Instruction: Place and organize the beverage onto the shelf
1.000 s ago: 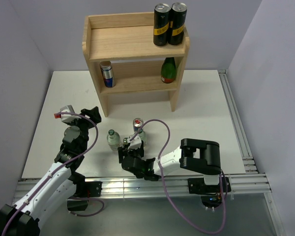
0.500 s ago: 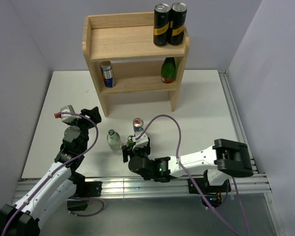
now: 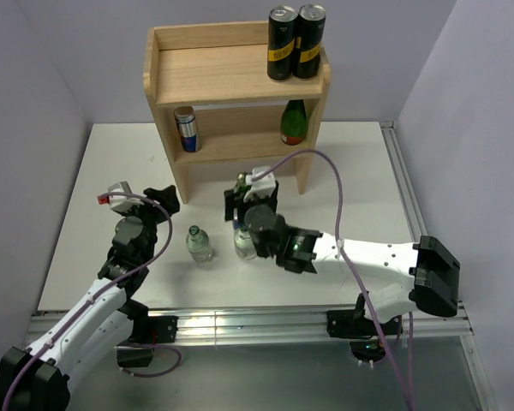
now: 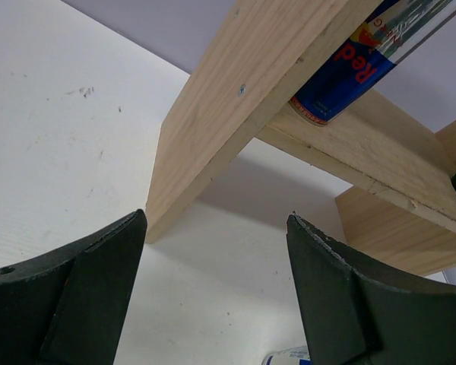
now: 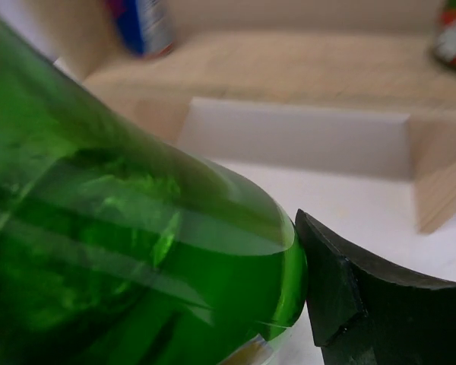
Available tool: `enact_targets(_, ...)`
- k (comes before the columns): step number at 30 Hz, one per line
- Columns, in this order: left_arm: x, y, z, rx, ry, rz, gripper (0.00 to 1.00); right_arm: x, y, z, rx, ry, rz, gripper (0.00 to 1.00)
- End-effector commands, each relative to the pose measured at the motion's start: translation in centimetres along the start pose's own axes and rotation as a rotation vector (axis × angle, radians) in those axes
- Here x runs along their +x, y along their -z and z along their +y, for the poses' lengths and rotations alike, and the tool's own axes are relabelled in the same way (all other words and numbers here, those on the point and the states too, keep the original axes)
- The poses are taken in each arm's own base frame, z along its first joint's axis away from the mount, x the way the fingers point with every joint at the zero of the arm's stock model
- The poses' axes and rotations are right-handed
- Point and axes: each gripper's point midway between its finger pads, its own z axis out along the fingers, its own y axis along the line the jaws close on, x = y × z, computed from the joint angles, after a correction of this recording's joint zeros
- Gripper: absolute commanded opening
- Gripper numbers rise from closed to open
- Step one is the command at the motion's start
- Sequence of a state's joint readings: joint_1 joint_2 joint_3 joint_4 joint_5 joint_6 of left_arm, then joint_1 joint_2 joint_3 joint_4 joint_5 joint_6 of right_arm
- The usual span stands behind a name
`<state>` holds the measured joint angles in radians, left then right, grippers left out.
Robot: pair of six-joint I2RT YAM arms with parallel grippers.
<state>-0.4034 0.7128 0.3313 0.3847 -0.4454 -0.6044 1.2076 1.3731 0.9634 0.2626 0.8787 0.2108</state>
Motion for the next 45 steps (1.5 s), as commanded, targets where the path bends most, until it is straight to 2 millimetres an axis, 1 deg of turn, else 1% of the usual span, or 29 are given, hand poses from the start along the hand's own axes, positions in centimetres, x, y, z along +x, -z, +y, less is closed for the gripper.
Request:
enact_targets(1, -2.2, -0.5, -2.6, 0.079, 0.056, -0.051, 0.81, -9.2, -2.1, -1.9, -0.001, -0.114, -0.157, 0.0)
enact_targets(3, -1.9, -0.7, -2.7, 0.083, 0.048, -0.047, 0.81, -10.0, -3.4, -2.8, 0.018, -0.113, -0.165, 0.0)
enact_targets(4, -1.8, -0.7, -2.7, 0.084, 0.046, -0.045, 0.81, -10.8, -4.8, -3.8, 0.046, -0.113, -0.174, 0.0)
enact_targets(8, -1.6, -0.9, -2.7, 0.089, 0.028, -0.042, 0.81, -12.2, -7.6, -5.0, 0.082, -0.079, -0.186, 0.0)
enact_targets(10, -1.7, -0.9, -2.5, 0.081, 0.013, -0.046, 0.81, -12.7, -9.0, -5.0, 0.082, -0.073, -0.187, 0.0)
enact_targets(11, -1.8, -0.8, -2.5, 0.08, 0.01, -0.05, 0.81, -12.8, -9.7, -5.7, 0.098, -0.071, -0.187, 0.0)
enact_targets(13, -1.9, -0.7, -2.2, 0.069, 0.0, -0.054, 0.81, -12.9, -10.8, -5.9, 0.108, -0.067, -0.187, 0.0)
enact_targets(14, -2.0, -0.6, -2.2, 0.068, -0.002, -0.058, 0.81, -13.0, -11.2, -6.4, 0.121, -0.068, -0.19, 0.0)
enact_targets(15, -2.1, -0.6, -2.1, 0.067, -0.006, -0.06, 0.81, -12.5, -11.8, -6.5, 0.127, -0.062, -0.181, 0.0)
enact_targets(16, -2.0, -0.6, -2.1, 0.067, -0.007, -0.06, 0.81, -12.8, -12.1, -6.7, 0.133, -0.068, -0.189, 0.0)
enact_targets(18, -2.1, -0.5, -2.0, 0.066, -0.011, -0.062, 0.81, -12.4, -13.1, -7.2, 0.149, -0.066, -0.187, 0.0)
enact_targets(20, -2.0, -0.5, -2.0, 0.067, -0.013, -0.061, 0.81, -12.6, -13.7, -7.7, 0.164, -0.071, -0.192, 0.0)
enact_targets(21, -2.0, -0.5, -2.0, 0.066, -0.014, -0.059, 0.81, -12.1, -14.4, -8.0, 0.173, -0.067, -0.184, 0.0)
enact_targets(22, -2.0, -0.5, -2.0, 0.065, -0.015, -0.061, 0.81, -12.5, -14.7, -8.2, 0.176, -0.076, -0.189, 0.0)
enact_targets(24, -2.0, -0.5, -1.9, 0.061, -0.019, -0.06, 0.81, -12.1, -15.5, -8.4, 0.183, -0.069, -0.184, 0.0)
enact_targets(25, -1.9, -0.5, -1.8, 0.061, -0.019, -0.06, 0.81, -12.5, -15.7, -8.8, 0.199, -0.071, -0.193, 0.0)
enact_targets(26, -2.0, -0.5, -1.8, 0.059, -0.022, -0.063, 0.81, -12.3, -16.0, -8.9, 0.206, -0.065, -0.19, 0.0)
enact_targets(29, -1.8, -0.6, -1.8, 0.061, -0.024, -0.06, 0.81, -12.9, -16.4, -9.5, 0.224, -0.072, -0.203, 0.0)
enact_targets(30, -1.8, -0.7, -1.7, 0.059, -0.025, -0.06, 0.81, -12.6, -16.8, -9.5, 0.23, -0.067, -0.197, 0.0)
enact_targets(31, -1.6, -0.7, -1.7, 0.057, -0.026, -0.056, 0.81, -13.1, -16.9, -9.8, 0.238, -0.068, -0.205, 0.0)
enact_targets(33, -1.4, -0.8, -1.7, 0.058, -0.028, -0.052, 0.81, -12.9, -17.4, -10.2, 0.26, -0.065, -0.207, 0.0)
enact_targets(35, -1.4, -0.9, -1.7, 0.057, -0.029, -0.051, 0.81, -12.5, -17.8, -11.0, 0.297, -0.058, -0.204, 0.0)
enact_targets(36, -1.4, -0.9, -1.7, 0.059, -0.028, -0.052, 0.8, -12.8, -17.8, -11.1, 0.305, -0.063, -0.212, 0.0)
enact_targets(41, -1.2, -0.9, -1.6, 0.058, -0.029, -0.049, 0.81, -12.3, -18.5, -13.1, 0.385, -0.066, -0.226, 0.0)
enact_targets(45, -1.2, -1.0, -1.6, 0.054, -0.031, -0.05, 0.81, -11.8, -18.4, -14.5, 0.44, -0.096, -0.241, 0.0)
